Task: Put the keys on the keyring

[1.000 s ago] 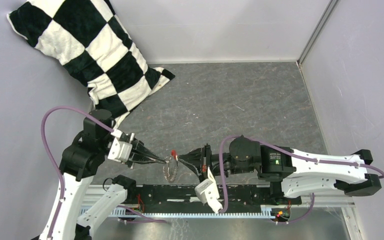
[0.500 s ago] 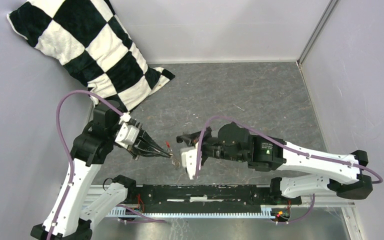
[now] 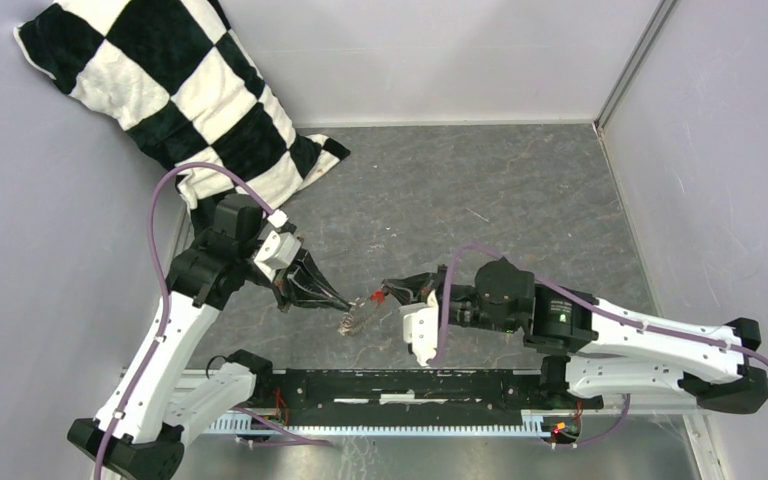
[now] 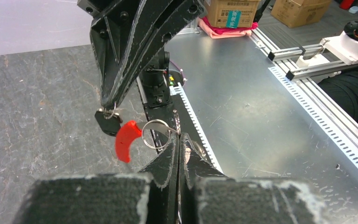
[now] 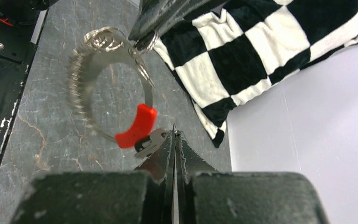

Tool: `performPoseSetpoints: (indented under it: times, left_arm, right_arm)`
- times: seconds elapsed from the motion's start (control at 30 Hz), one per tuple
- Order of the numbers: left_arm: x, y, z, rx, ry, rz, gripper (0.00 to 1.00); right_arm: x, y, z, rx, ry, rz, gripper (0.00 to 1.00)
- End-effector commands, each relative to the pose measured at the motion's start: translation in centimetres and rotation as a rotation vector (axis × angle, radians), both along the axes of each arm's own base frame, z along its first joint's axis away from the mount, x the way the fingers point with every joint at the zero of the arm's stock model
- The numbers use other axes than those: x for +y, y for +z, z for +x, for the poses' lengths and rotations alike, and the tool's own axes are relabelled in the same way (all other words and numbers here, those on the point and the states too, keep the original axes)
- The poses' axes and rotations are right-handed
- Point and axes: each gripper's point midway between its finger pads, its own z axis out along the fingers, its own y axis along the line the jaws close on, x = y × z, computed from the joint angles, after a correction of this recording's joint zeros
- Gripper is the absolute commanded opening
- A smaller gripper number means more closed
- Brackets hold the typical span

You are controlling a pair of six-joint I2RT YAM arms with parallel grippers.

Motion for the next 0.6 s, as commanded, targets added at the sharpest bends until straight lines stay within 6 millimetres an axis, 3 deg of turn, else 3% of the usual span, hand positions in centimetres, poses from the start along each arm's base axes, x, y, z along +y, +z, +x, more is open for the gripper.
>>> performPoseSetpoints:
  times: [0.0,0.17,0.27,0.57]
  left_arm:
    - [0.3,2.3,-1.8,0.025,-0.096,-0.061,0.02]
    - [0.6,3.4,-2.7,0.025,-0.104,-0.06,0.02]
    - [0.7,4.2,-3.5,0.018,-0.128,-0.057,0.02]
    - [1.2,6.6,-6.2,0.02,-0.199,-0.043,0.02]
  right_arm:
    - [1.9,3.4,-0.2,-0.073,0.048,0.065,0.0]
    - [2.1,4.8,-0.4,-0.128,0.074,0.128,0.01]
    - [2.4,4.8,-1.7,-0.178,0.162,0.116,0.01]
    - [2.7,5.9,-3.1,-0.206,0.241,0.156,0.01]
